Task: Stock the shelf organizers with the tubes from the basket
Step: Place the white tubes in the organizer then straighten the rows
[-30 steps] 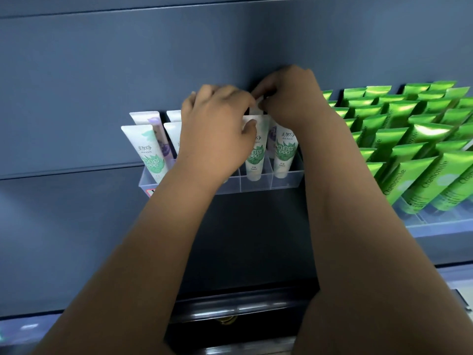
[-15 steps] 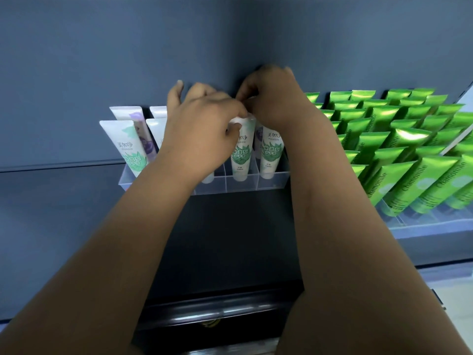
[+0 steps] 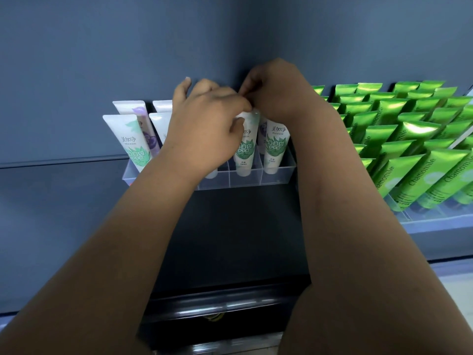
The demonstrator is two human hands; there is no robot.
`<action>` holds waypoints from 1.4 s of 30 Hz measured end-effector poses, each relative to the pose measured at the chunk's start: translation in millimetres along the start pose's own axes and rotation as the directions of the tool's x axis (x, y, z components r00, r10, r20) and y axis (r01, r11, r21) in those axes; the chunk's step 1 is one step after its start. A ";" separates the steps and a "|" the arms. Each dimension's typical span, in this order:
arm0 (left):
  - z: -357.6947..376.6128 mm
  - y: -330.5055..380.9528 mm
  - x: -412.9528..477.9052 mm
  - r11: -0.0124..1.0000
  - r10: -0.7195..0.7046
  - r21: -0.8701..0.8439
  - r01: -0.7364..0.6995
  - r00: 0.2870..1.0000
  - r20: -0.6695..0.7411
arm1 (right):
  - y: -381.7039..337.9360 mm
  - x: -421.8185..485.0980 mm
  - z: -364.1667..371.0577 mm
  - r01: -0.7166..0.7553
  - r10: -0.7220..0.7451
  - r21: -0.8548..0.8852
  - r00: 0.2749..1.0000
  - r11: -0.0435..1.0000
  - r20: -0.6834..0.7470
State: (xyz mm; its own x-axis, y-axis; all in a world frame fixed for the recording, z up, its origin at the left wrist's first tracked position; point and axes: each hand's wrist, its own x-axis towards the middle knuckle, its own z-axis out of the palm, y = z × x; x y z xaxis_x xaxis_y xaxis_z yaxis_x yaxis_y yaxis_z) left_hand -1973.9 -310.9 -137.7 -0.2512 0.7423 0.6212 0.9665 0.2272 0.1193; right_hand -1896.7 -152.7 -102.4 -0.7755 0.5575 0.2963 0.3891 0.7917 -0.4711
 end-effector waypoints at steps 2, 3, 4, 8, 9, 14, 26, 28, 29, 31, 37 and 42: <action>0.4 0.1 -0.5 1.000 0.000 -0.003 0.000 1.000 -0.004 | 0.1 0.3 0.6 0.008 -0.008 -0.005 1.000 1.000 -0.012; 0.3 0.4 -0.7 1.000 -0.001 -0.006 0.001 1.000 -0.005 | 0.1 0.7 1.4 0.009 -0.009 -0.004 1.000 1.000 -0.020; 0.2 0.5 -1.0 1.000 -0.003 -0.015 0.003 1.000 -0.007 | 0.0 1.1 2.0 0.011 -0.011 -0.005 1.000 1.000 -0.027; -4.4 1.3 -0.8 0.990 -0.080 -0.119 0.078 0.997 -0.009 | -0.8 2.7 3.3 0.025 -0.026 -0.039 0.999 0.999 -0.034; -5.9 0.9 -0.4 0.987 -0.100 -0.130 0.098 0.995 -0.011 | -1.0 2.8 3.1 0.029 -0.030 -0.042 0.999 0.999 -0.030; -11.0 -2.1 1.9 0.983 -0.159 -0.102 0.152 0.985 -0.063 | -0.2 4.1 4.6 -0.011 0.009 -0.048 0.999 0.999 -0.044; 0.0 -6.7 4.4 0.991 -0.131 -0.002 0.131 0.991 -0.024 | -2.7 3.1 6.4 -0.049 0.046 -0.060 0.997 0.997 -0.058; 0.7 -7.5 4.9 0.991 -0.132 0.001 0.132 0.991 -0.038 | -2.8 2.6 5.7 -0.045 0.042 -0.058 0.997 0.997 -0.059; 1.4 -7.4 5.0 0.991 -0.134 0.002 0.134 0.990 -0.043 | -3.1 2.3 5.4 -0.043 0.040 -0.055 0.998 0.998 -0.057; 3.0 -6.1 4.7 0.990 -0.141 0.012 0.142 0.989 -0.046 | -3.9 1.6 5.0 -0.041 0.039 -0.043 0.998 0.998 -0.049; 1.7 -5.6 6.6 0.988 -0.151 0.012 0.152 0.987 -0.059 | -4.4 0.2 7.3 -0.042 0.039 -0.038 0.997 0.998 -0.071; 1.9 -6.0 6.8 0.987 -0.160 -0.010 0.160 0.986 -0.056 | -8.0 0.0 8.3 -0.055 0.049 -0.063 0.995 0.997 -0.084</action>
State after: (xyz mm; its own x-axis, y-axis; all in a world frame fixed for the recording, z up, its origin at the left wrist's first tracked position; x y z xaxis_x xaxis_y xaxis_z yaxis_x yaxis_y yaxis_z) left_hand -1981.5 -306.0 -135.7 -0.3995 0.6602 0.6361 0.9144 0.3369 0.2246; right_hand -1903.9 -161.1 -105.6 -0.7107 0.6150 0.3415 0.4614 0.7740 -0.4337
